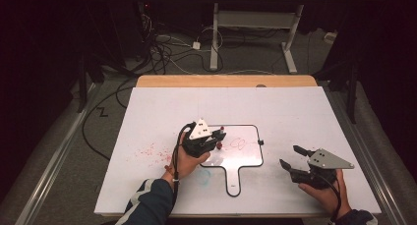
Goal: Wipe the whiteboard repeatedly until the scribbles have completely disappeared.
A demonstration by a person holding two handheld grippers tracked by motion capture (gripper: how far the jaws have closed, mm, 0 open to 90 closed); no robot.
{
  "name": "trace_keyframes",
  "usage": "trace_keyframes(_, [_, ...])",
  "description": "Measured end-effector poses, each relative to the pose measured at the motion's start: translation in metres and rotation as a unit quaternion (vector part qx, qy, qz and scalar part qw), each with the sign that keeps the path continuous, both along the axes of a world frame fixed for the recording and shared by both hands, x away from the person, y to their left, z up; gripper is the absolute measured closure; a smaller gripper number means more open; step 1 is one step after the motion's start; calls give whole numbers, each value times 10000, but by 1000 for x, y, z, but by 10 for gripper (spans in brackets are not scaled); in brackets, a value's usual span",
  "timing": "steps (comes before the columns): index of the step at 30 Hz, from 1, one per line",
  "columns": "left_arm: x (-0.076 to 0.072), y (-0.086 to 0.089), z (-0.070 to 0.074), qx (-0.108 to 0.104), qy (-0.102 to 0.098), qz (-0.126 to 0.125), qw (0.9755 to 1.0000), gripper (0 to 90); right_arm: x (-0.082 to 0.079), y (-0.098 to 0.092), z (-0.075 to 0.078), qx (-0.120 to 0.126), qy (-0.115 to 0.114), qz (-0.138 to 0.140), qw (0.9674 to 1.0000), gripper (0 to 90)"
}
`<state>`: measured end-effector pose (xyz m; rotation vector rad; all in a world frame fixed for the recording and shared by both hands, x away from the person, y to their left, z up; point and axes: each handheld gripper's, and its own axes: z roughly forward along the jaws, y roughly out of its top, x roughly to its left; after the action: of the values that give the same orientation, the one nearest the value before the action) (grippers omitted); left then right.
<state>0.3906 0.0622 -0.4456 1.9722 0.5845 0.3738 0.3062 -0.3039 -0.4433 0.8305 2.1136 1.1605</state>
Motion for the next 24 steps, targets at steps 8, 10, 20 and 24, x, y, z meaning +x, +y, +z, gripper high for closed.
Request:
trace_keyframes(8, [8,18,0,71,-53,422,9991,787,-2,-4,0,-56,-11,-83,9999,338])
trace_keyframes(10, [13,29,-2,-113,113,682,9975,787,-2,-2,0,-130,-8,-60,9999,338])
trace_keyframes(20, [4,-10,-7,-444,138,341,9983,788,2,7,-4,-239,80,73,9997,334])
trace_keyframes(24, [3,-17,-6,-296,10,325,9990,788,2,7,-5,-267,118,68,9996,334])
